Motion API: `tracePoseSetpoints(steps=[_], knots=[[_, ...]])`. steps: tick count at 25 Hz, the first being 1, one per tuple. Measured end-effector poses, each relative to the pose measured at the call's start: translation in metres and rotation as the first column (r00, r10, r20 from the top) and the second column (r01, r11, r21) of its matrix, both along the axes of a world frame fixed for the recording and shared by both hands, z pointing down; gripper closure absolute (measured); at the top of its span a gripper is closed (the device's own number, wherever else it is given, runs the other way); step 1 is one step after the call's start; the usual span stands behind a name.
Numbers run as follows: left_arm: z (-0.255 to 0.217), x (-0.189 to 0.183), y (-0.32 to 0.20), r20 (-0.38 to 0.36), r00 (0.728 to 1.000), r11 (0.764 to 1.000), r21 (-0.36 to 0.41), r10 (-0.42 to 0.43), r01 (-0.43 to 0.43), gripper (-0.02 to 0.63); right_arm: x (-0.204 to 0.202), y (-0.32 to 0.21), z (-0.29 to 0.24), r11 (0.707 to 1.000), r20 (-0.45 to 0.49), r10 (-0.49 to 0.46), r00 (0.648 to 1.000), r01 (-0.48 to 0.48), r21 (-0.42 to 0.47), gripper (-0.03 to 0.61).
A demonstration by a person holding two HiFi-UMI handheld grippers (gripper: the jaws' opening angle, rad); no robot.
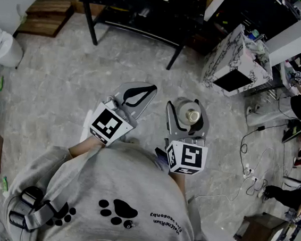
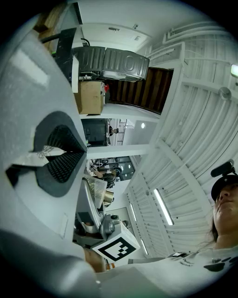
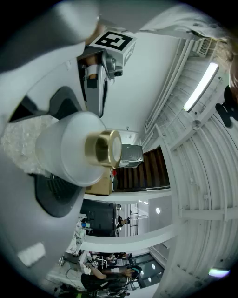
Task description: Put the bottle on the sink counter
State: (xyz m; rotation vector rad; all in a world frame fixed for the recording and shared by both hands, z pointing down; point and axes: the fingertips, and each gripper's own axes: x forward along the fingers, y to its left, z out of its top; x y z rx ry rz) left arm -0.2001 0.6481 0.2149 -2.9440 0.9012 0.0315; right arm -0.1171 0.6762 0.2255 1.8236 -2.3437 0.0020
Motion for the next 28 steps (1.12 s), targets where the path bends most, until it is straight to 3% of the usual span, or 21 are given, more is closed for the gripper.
tracePoseSetpoints(steps=[17, 28], knots=[[0.008, 0.029, 0.003, 0.008, 0.999, 0.999, 0.001, -0.047, 0.047, 0.612, 0.030, -0.002, -0.002, 0.998, 0.024, -0.062, 0.998, 0.062, 0.018, 0.244], [0.011, 0.033, -0.046, -0.008, 0.996, 0.996, 0.004, -0.083, 0.084, 0.612, 0.041, -0.040, -0.001, 0.997, 0.014, -0.074, 0.997, 0.073, 0.032, 0.244]])
